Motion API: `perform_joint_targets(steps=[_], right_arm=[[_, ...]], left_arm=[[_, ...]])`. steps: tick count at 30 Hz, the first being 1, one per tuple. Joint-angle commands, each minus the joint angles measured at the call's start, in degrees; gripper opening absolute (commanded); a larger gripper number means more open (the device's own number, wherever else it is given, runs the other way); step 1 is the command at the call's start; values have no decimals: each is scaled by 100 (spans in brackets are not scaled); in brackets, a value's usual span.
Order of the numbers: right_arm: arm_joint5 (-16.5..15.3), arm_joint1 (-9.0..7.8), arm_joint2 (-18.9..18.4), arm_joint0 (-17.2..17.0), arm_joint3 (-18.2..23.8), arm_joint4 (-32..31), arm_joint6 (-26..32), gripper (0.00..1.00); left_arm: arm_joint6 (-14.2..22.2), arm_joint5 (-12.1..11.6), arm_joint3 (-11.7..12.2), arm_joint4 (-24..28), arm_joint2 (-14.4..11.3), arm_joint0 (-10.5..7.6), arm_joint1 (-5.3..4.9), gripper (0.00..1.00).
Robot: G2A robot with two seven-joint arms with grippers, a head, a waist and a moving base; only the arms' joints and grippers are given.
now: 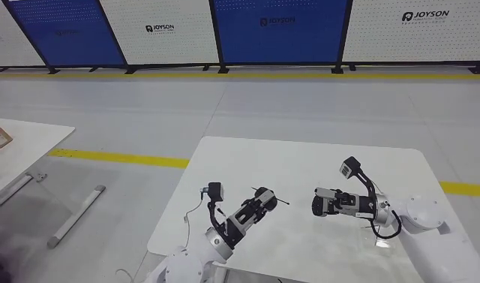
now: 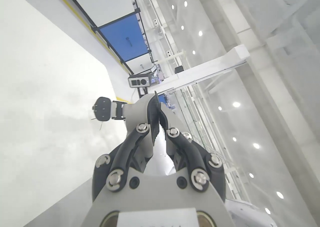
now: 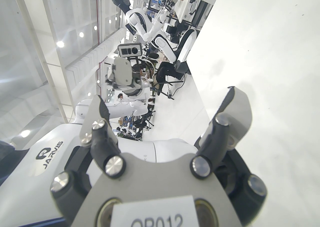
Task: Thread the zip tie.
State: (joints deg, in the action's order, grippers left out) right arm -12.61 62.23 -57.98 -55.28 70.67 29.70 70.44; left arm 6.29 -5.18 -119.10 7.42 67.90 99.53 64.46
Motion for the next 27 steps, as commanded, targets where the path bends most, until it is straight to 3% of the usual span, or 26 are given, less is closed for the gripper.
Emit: perform_joint_targets(steps=[1,7,9,21,27], right_arm=[[0,0,0,0,0,0,0,100],[0,0,0,0,0,0,0,100],[0,0,0,0,0,0,0,100],[0,0,0,0,0,0,0,100],[0,0,0,0,0,0,0,100]], left_arm=[[7,-23,281,-77,-140,-111,20,0],[-32,20,890,-268,-418,-388,72,0],[-278,-15,1099,-426,-506,-521,105,0],[-324,-14,1148,-421,-540,-540,116,0],[-814,54,1377,39,-706,-810,228,0]])
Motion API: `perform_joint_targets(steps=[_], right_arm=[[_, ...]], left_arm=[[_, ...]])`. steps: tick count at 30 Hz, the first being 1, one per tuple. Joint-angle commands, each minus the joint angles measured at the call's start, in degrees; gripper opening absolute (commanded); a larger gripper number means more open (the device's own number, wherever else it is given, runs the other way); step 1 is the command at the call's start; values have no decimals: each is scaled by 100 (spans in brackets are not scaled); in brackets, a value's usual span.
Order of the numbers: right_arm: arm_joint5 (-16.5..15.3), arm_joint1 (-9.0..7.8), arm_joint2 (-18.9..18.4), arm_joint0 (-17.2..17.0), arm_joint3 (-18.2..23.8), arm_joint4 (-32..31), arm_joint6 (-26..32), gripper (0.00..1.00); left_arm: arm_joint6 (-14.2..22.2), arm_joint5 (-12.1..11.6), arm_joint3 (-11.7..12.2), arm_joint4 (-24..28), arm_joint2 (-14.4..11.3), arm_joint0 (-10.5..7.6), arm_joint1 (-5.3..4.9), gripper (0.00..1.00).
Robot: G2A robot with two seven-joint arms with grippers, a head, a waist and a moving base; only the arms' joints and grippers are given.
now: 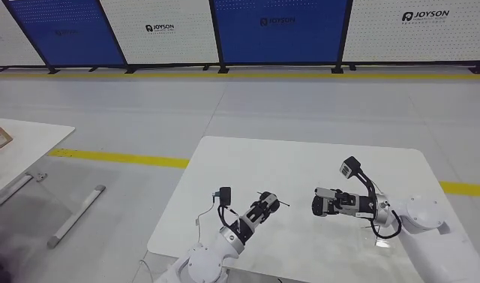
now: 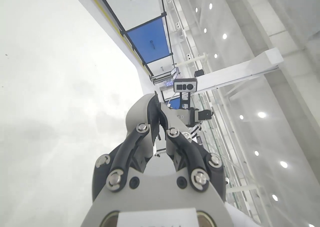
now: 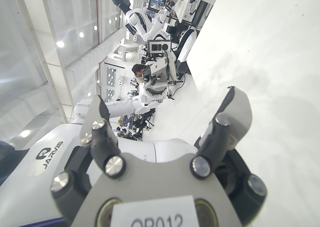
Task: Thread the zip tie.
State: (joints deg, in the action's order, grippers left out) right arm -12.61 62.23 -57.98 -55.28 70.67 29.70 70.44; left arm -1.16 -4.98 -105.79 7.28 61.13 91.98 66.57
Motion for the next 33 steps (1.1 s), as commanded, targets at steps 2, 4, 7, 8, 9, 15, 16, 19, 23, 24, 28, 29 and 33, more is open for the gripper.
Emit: perform_joint_targets(steps=[2,4,7,8,9,15,16,19,23,24,28,29,33], right_arm=[[0,0,0,0,0,0,0,100],[0,0,0,0,0,0,0,100],[0,0,0,0,0,0,0,100],[0,0,0,0,0,0,0,100],[0,0,0,0,0,0,0,100],[173,-63,-140,22,161,-226,150,100],[187,-93,-199,42,197,-440,126,100],[377,-194,-351,85,332,-1009,351,100],[687,-321,-509,97,557,-2036,227,100],[766,-347,-546,78,628,-2263,146,100],[1149,-443,-608,-147,1104,-3415,-450,100],[1243,-455,-642,-228,1226,-3595,-703,100],[1243,-455,-642,-228,1226,-3595,-703,100]], left_arm=[[-107,84,147,94,-61,-152,40,0],[-107,84,147,94,-61,-152,40,0],[-107,84,147,94,-61,-152,40,0],[-107,84,147,94,-61,-152,40,0],[-107,84,147,94,-61,-152,40,0],[-107,84,147,94,-61,-152,40,0],[-107,84,147,94,-61,-152,40,0],[-107,84,147,94,-61,-152,40,0],[-107,84,147,94,-61,-152,40,0],[-107,84,147,94,-61,-152,40,0],[-107,84,147,94,-61,-152,40,0],[-107,84,147,94,-61,-152,40,0],[-107,84,147,94,-61,-152,40,0]])
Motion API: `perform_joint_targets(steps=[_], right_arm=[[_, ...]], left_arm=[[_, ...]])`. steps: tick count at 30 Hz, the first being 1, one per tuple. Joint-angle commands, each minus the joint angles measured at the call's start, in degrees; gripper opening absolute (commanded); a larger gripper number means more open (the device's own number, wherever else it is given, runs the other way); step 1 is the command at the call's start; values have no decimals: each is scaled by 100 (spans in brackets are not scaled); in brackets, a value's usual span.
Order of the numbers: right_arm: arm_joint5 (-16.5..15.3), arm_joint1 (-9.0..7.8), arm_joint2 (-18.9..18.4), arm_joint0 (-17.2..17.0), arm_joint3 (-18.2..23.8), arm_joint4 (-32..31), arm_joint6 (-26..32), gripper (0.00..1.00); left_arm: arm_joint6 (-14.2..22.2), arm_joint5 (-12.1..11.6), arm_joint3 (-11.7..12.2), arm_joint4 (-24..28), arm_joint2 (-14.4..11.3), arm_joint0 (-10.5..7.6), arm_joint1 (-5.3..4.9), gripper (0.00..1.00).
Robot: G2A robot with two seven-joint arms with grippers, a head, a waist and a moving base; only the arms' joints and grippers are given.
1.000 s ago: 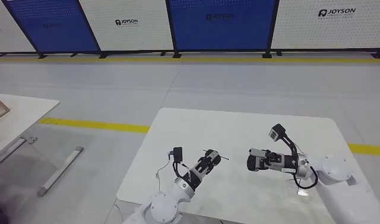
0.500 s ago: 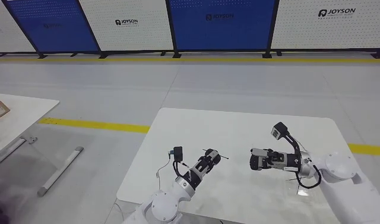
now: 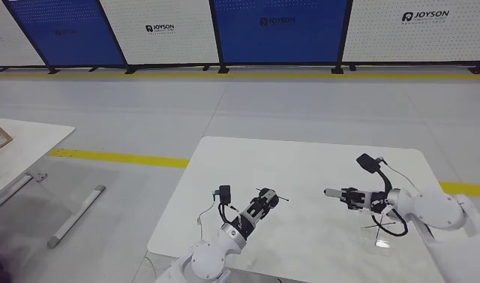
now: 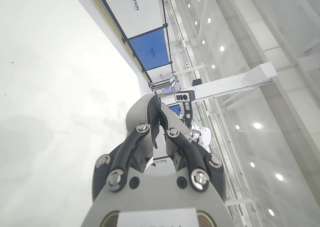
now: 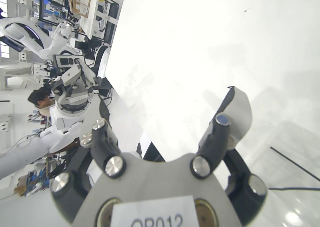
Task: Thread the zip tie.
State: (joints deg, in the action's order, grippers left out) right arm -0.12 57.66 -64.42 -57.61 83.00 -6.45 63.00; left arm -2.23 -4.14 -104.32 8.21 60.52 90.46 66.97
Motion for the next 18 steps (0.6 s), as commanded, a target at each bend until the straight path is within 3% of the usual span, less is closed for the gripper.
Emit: perform_joint_targets(steps=[1,7,9,13,18], right_arm=[[-7,1,2,5,-8,20,41,100],[42,-12,-73,-44,-14,138,63,100],[16,-74,-308,-71,-6,424,549,100],[174,-241,-742,-50,88,374,1599,100],[379,-467,-796,-2,-21,459,1664,100]], left_arm=[[0,0,0,0,0,0,0,0],[0,0,0,0,0,0,0,0],[0,0,0,0,0,0,0,0],[0,0,0,0,0,0,0,0],[0,0,0,0,0,0,0,0]])
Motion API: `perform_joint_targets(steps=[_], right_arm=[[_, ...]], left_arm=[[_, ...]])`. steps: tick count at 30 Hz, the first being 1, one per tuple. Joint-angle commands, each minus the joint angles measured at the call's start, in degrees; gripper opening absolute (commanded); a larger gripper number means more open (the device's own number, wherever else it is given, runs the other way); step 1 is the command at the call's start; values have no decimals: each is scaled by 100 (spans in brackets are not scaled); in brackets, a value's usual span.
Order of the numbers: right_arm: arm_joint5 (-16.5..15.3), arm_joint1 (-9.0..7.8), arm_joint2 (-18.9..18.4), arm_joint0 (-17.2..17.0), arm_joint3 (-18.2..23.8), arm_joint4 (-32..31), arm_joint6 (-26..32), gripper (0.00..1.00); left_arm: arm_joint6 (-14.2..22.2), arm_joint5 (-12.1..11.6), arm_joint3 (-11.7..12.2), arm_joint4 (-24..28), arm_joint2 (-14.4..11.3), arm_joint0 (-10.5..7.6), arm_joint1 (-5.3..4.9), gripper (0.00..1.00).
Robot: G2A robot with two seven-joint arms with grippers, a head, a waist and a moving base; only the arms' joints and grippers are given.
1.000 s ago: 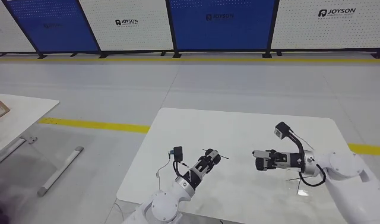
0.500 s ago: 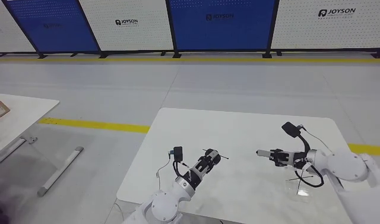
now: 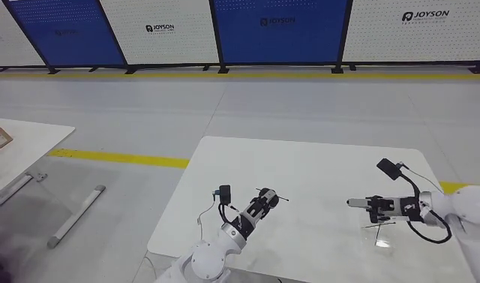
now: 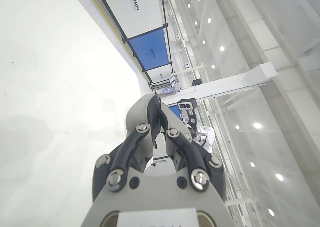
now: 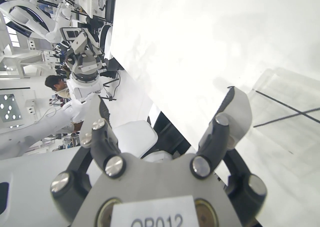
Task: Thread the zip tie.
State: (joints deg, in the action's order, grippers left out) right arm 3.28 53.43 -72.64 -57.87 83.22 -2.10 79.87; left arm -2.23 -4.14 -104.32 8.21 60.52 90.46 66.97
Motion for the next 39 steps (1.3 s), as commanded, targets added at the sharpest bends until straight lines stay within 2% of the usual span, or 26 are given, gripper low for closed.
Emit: perform_joint_targets(steps=[1,3,13,14,22,24,34,36,39], right_arm=[[59,-78,102,43,-84,47,-23,100],[234,-144,484,179,-267,-127,-23,100],[234,-144,484,179,-267,-127,-23,100],[288,-144,486,127,-258,-180,-186,100],[1527,-296,243,-321,504,-1313,-760,100],[1418,-310,260,-370,651,-1419,-761,100],[1361,-308,280,-406,655,-1441,-833,100],[1290,-325,347,-412,711,-1735,-824,100],[1354,-350,435,-330,764,-2074,-539,100]], left_arm=[[0,0,0,0,0,0,0,0],[0,0,0,0,0,0,0,0],[0,0,0,0,0,0,0,0],[0,0,0,0,0,0,0,0],[0,0,0,0,0,0,0,0],[0,0,0,0,0,0,0,0],[0,0,0,0,0,0,0,0],[0,0,0,0,0,0,0,0],[0,0,0,0,0,0,0,0]])
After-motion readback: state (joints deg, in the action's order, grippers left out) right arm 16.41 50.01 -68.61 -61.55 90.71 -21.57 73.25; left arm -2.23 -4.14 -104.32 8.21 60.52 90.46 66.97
